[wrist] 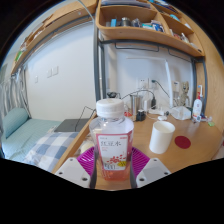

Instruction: Pour water

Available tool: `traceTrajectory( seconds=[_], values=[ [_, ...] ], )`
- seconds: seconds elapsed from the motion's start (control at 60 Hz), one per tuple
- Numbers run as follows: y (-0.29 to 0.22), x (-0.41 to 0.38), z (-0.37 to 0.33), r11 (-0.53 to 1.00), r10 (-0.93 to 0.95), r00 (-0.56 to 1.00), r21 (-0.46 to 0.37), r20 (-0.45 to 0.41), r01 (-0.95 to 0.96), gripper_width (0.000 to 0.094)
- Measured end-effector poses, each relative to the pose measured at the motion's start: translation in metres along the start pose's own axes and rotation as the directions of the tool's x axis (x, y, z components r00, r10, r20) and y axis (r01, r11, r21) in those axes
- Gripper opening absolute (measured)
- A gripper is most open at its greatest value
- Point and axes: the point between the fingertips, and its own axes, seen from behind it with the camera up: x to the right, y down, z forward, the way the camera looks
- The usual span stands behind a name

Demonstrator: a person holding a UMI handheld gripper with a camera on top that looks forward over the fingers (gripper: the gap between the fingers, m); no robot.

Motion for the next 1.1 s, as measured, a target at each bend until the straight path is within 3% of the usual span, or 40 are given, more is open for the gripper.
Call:
traceTrajectory(
  seconds=[0.233,0.467,0.617,0.733,0.983,1.1],
  values=[
    [-0.024,0.01,-0.002,0.997,0.072,0.997,-0.003,0.021,-0.072,0.0451],
    [-0.091,0.029,0.019,0.893,0.45,0.888,-0.028,0.097,-0.449,0.0451],
    [-0.118,0.038,0.03,0.647,0.759,0.633,-0.076,0.152,-0.759,0.045],
    [-0.12,0.046,0.041,0.407,0.909,0.39,-0.108,0.145,-0.907,0.0453],
    [-0.125,0.047,0.059,-0.074,0.986,-0.1,-0.19,0.131,-0.979,0.0463],
    [-0.131,0.055,0.062,-0.227,0.958,-0.254,-0.189,0.133,-0.955,0.0462]
  ],
)
